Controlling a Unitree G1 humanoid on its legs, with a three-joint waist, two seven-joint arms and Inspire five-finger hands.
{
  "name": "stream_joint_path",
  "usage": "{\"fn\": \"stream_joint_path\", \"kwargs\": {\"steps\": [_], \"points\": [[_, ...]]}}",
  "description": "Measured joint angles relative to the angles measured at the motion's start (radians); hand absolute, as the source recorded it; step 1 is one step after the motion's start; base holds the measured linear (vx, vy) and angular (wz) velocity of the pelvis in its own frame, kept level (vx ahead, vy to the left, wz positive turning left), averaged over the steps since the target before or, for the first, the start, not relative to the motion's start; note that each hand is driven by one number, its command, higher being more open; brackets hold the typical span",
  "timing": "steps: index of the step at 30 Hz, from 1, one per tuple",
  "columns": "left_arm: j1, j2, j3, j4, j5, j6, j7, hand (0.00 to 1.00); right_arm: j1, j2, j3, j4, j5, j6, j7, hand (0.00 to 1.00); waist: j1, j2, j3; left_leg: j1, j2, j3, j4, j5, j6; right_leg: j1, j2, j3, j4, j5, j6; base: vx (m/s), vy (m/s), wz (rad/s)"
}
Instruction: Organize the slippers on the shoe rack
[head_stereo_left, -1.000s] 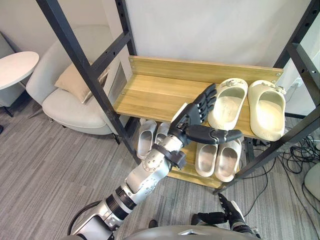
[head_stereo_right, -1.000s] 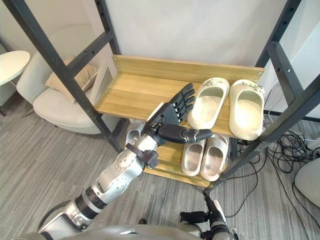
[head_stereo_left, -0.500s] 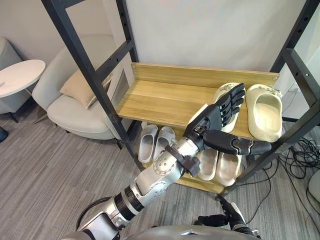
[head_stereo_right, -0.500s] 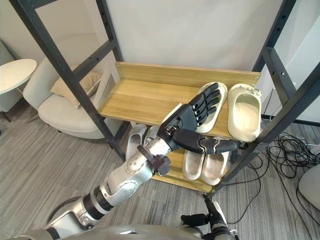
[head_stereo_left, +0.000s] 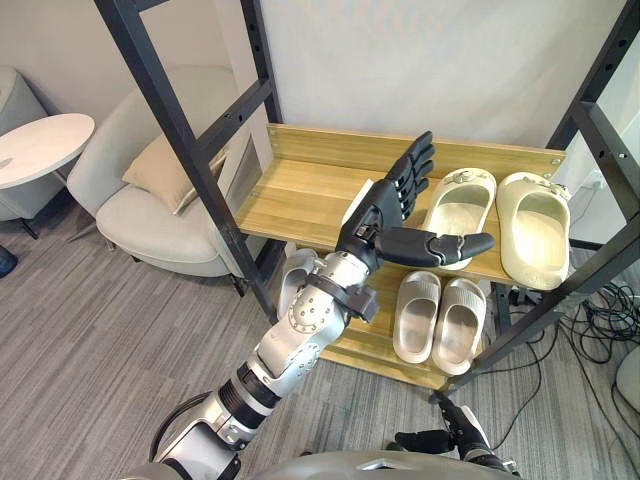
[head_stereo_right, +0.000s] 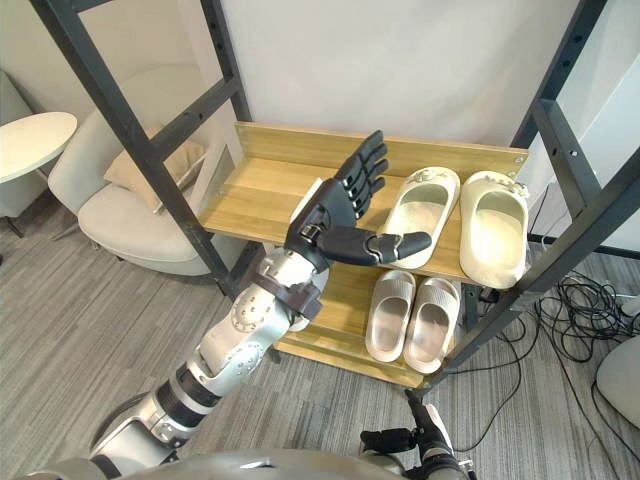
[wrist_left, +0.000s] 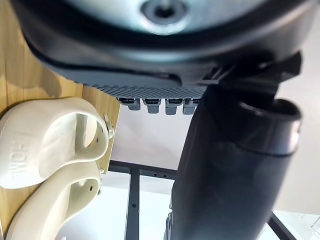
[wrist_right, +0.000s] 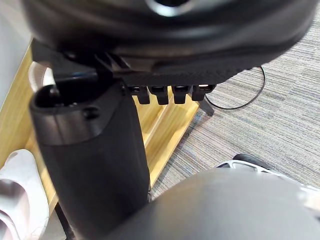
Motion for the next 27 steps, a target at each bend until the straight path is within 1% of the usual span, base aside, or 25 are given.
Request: {"fn": "stream_joint_path", "kwargs": {"steps": [5, 10, 22, 27], "points": [[0.070, 0.016, 0.002, 0.060, 0.000, 0.002, -0.002, 1.00, -0.003, 0.010, 0.000, 0.003, 0.000, 0.000, 0.000, 1.00, 0.000, -0.016, 0.003, 0.000, -0.001, -0.001, -0.003, 0.002, -0.001, -0.001, 0.001, -0.002, -0.003, 0.000, 0.000, 0.00, 0.000, 0.00], [0.107, 0.031, 0.001, 0.084, 0.001, 0.016, -0.012, 1.00, -0.011, 0.019, 0.000, 0.016, 0.000, 0.000, -0.002, 1.00, 0.000, -0.029, 0.009, 0.001, -0.001, -0.002, -0.009, 0.005, -0.002, -0.002, 0.001, -0.004, -0.003, 0.000, 0.000, 0.00, 0.000, 0.00], [0.105, 0.032, -0.013, 0.084, 0.014, 0.014, -0.026, 1.00, -0.015, 0.021, 0.000, 0.021, 0.000, 0.000, -0.004, 1.00, 0.000, -0.035, 0.011, 0.000, -0.001, -0.001, -0.014, 0.006, -0.001, -0.006, 0.001, -0.001, -0.004, 0.000, 0.001, 0.00, 0.000, 0.00], [0.092, 0.038, -0.041, 0.084, 0.014, 0.013, -0.025, 1.00, -0.020, 0.021, 0.000, 0.026, 0.000, 0.000, -0.004, 1.00, 0.000, -0.035, 0.011, 0.000, -0.002, 0.001, -0.015, 0.006, -0.001, -0.008, 0.001, 0.000, -0.004, 0.001, 0.002, 0.00, 0.000, 0.00]]}}
